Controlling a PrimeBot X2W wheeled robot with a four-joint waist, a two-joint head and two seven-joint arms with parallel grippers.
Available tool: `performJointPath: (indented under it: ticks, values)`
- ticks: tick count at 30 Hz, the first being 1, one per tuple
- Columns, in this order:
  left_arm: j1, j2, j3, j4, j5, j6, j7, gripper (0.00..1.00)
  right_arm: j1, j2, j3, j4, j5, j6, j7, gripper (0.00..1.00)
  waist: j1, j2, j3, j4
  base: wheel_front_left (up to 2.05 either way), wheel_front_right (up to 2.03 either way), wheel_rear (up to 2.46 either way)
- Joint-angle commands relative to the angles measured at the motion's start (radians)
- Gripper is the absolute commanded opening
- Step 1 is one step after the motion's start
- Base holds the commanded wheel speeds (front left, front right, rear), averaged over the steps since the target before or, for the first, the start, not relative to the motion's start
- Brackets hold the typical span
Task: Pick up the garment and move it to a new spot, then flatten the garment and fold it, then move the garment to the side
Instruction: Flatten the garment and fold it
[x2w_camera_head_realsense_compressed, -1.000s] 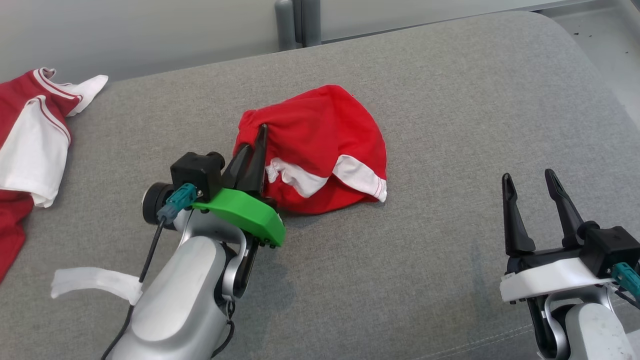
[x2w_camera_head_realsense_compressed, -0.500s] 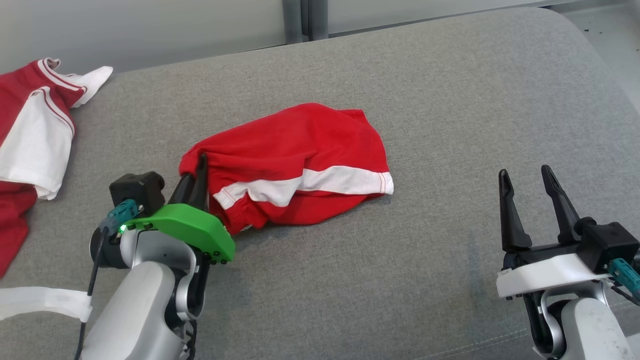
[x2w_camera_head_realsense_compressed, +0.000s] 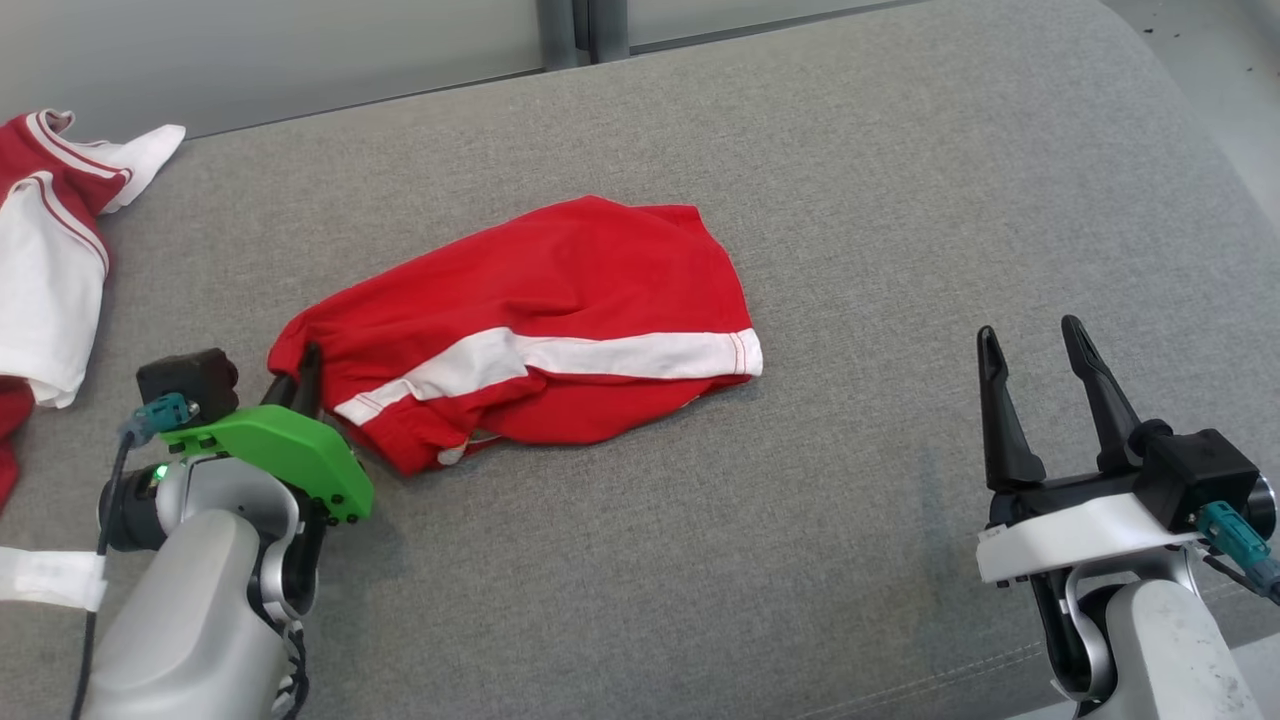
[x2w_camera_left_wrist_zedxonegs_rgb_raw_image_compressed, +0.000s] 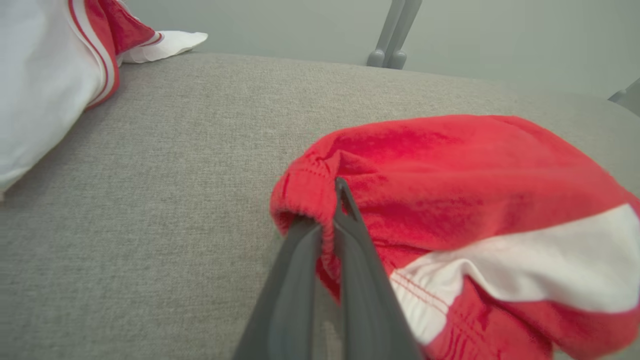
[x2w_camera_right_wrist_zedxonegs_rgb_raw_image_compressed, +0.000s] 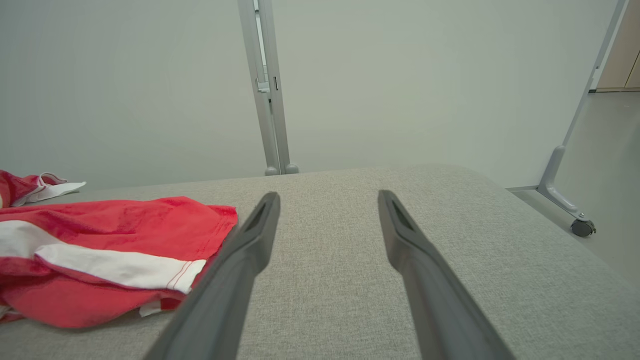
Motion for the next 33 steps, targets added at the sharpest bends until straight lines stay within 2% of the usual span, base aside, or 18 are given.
performJointPath:
  ticks: [1, 9, 11, 12, 17, 23, 27, 33]
  values:
    - [-0.027, 0.018, 0.003, 0.028, -0.007, -0.016, -0.004, 0.0, -0.015, -0.002, 0.001, 0.003, -0.002, 0.0, -0.003, 1.0, 0.0, 0.0, 0.004, -0.003, 0.0, 0.0, 0.0]
    - [-0.058, 0.035, 0.004, 0.128, -0.014, -0.065, -0.03, 0.0, -0.019, -0.002, 0.0, 0.008, -0.005, 0.0, -0.006, 1.0, 0.0, 0.0, 0.009, -0.004, 0.0, 0.0, 0.0]
    - [-0.057, 0.03, 0.003, 0.148, -0.018, -0.077, -0.047, 0.69, -0.019, -0.002, -0.002, 0.012, -0.005, 0.0, -0.007, 1.0, 0.0, 0.0, 0.007, -0.001, 0.0, 0.0, 0.0]
    - [-0.056, 0.028, 0.001, 0.158, -0.016, -0.084, -0.06, 1.0, -0.02, -0.002, -0.002, 0.014, -0.005, 0.0, -0.007, 1.0, 0.0, 0.0, 0.005, 0.0, 0.0, 0.0, 0.0]
    - [-0.036, 0.022, 0.002, 0.188, -0.019, -0.11, -0.115, 1.0, -0.021, -0.002, -0.009, 0.023, -0.01, 0.0, -0.008, 1.0, 0.0, 0.0, -0.012, 0.012, 0.0, 0.0, 0.0]
    - [0.007, 0.026, 0.014, 0.166, -0.016, -0.122, -0.181, 1.0, -0.011, -0.002, -0.022, 0.02, -0.02, 0.0, 0.002, 1.0, 0.0, 0.0, -0.044, 0.031, 0.0, 0.0, 0.0]
    - [0.052, 0.022, 0.026, 0.104, 0.0, -0.113, -0.21, 1.0, 0.0, -0.002, -0.03, 0.016, -0.027, 0.0, 0.013, 1.0, 0.0, 0.0, -0.07, 0.047, 0.0, 0.0, 0.0]
    - [0.157, 0.016, 0.076, -0.064, 0.058, -0.072, -0.22, 1.0, 0.009, -0.002, -0.039, 0.007, -0.034, 0.0, 0.031, 1.0, 0.0, 0.0, -0.116, 0.064, 0.0, 0.0, 0.0]
